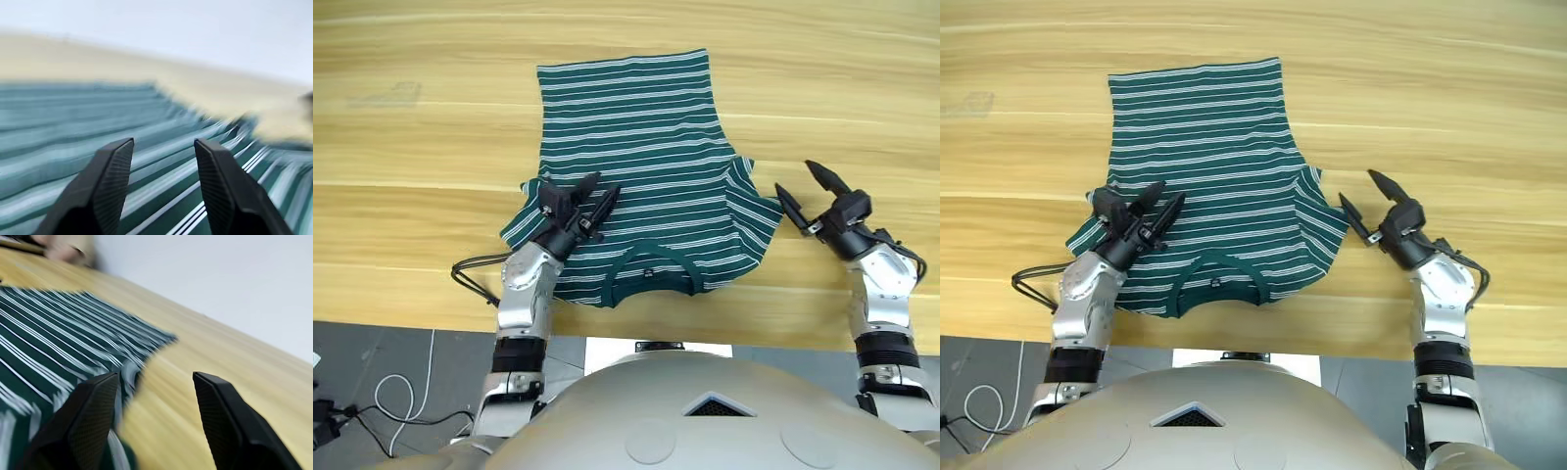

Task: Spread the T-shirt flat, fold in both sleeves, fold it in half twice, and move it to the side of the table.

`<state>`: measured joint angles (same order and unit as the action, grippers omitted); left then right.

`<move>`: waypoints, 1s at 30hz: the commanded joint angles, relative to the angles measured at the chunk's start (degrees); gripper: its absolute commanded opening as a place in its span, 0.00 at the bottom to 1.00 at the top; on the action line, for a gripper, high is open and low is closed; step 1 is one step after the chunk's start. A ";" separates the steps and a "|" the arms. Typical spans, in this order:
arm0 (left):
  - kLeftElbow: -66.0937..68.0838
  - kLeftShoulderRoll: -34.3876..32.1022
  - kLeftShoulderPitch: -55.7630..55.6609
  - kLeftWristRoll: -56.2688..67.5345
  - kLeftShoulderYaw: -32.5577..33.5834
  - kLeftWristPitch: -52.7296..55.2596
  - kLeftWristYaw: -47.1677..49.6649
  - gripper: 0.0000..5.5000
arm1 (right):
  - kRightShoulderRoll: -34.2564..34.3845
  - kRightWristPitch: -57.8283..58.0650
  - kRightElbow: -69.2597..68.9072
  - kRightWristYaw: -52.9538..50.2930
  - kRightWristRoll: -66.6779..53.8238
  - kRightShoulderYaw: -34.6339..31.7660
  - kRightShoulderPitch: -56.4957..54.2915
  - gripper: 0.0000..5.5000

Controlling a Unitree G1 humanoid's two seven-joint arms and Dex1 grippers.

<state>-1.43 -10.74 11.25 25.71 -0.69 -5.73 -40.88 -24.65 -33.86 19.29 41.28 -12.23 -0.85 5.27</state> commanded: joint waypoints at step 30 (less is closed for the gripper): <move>-4.41 -30.88 25.35 -68.31 17.14 -25.24 21.73 0.42 | 1.10 -0.30 11.57 -29.21 12.87 -8.90 -18.01 0.51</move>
<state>-4.04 -41.66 34.67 -40.48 17.05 -32.89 -18.94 -22.54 -33.68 30.25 11.42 1.20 -9.47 -12.79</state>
